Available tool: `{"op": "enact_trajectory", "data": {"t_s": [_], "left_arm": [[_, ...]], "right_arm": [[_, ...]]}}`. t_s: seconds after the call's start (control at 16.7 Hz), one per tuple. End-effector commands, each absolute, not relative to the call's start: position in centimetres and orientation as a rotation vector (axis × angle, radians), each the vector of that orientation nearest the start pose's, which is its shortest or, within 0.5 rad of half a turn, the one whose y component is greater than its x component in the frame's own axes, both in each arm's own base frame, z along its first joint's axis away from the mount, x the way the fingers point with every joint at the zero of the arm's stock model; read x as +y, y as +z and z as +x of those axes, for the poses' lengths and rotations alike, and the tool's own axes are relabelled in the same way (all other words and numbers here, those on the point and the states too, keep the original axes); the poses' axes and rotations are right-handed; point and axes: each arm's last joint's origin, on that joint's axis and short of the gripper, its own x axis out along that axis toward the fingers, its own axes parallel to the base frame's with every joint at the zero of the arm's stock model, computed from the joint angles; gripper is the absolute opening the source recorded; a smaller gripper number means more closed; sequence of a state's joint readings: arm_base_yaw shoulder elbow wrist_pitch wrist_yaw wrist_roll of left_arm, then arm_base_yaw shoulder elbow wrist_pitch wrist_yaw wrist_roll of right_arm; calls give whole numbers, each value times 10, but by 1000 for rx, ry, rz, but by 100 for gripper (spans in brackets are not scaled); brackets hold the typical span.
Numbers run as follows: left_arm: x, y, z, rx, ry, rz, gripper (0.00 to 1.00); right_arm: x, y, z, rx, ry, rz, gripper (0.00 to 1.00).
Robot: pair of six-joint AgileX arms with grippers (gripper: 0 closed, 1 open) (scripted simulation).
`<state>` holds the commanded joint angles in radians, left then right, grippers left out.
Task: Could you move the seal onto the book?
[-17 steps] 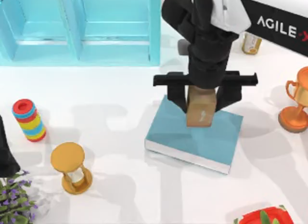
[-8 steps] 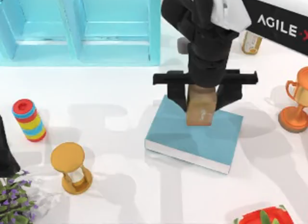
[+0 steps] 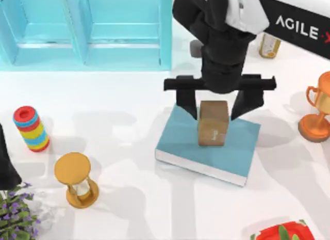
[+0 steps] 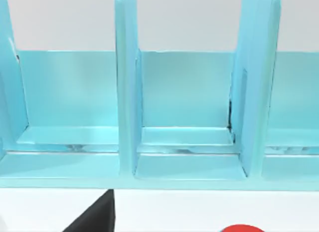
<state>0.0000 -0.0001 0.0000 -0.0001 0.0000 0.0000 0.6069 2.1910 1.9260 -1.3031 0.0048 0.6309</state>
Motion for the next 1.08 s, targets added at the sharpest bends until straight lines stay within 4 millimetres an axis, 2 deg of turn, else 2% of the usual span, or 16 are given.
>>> {"op": "enact_trajectory", "data": {"t_s": [0.06,0.12,0.66,0.96,1.08], "left_arm": [[-1,160,106,0,0,0,100],[-1,160,106,0,0,0,100],[-1,160,106,0,0,0,100],[-1,160,106,0,0,0,100],[-1,160,106,0,0,0,100]], "right_arm": [[250,210,352,1568,-11,12,98],[250,210,352,1568,-11,12,100],[250,210,352,1568,-14,13,100],[250,235,352,1568,-12,13,100],[250,239,352,1568,-12,12,100]]}}
